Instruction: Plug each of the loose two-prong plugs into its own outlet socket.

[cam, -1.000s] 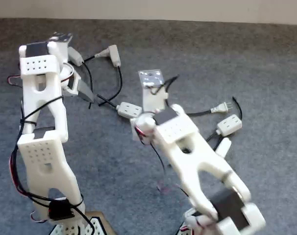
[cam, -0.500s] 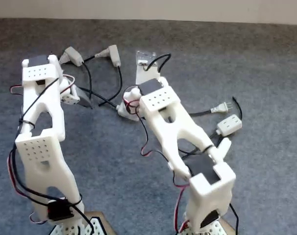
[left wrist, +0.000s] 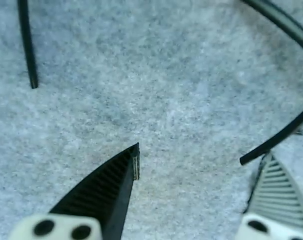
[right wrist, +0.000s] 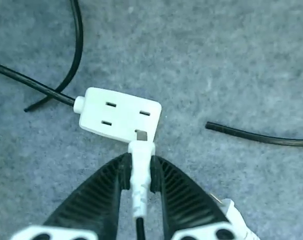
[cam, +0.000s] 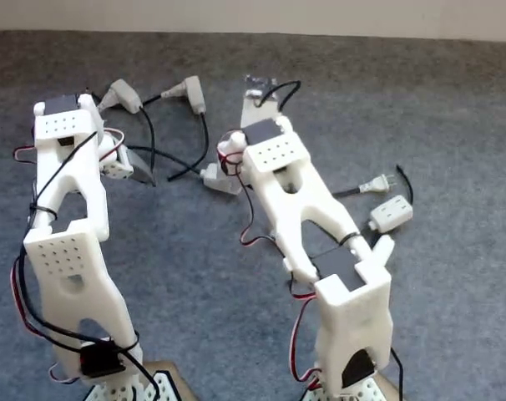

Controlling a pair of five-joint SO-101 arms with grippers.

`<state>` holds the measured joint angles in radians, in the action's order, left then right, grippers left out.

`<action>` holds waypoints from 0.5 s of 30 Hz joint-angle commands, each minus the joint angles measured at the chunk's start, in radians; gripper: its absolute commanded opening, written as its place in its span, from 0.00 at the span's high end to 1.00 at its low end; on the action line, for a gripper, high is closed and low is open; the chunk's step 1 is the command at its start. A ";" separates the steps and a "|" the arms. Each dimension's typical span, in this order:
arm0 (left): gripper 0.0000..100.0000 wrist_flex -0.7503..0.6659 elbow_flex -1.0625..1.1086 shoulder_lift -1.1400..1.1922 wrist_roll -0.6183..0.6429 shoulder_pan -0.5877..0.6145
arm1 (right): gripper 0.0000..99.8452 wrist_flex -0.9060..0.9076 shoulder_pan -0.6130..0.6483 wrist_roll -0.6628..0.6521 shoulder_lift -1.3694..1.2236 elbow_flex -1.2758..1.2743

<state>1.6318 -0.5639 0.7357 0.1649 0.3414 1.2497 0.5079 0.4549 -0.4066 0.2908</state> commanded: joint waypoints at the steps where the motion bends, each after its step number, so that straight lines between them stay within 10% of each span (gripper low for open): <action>1: 0.64 -0.006 -0.005 -0.010 0.006 0.001 | 0.99 0.056 -0.005 0.005 0.022 0.117; 15: 0.64 -0.006 -0.005 -0.010 0.006 0.001 | 0.99 0.035 -0.007 0.009 -0.105 0.176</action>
<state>1.6318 -0.5639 0.7357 0.1649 0.3414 1.2942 0.5079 0.4549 -0.5247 0.4135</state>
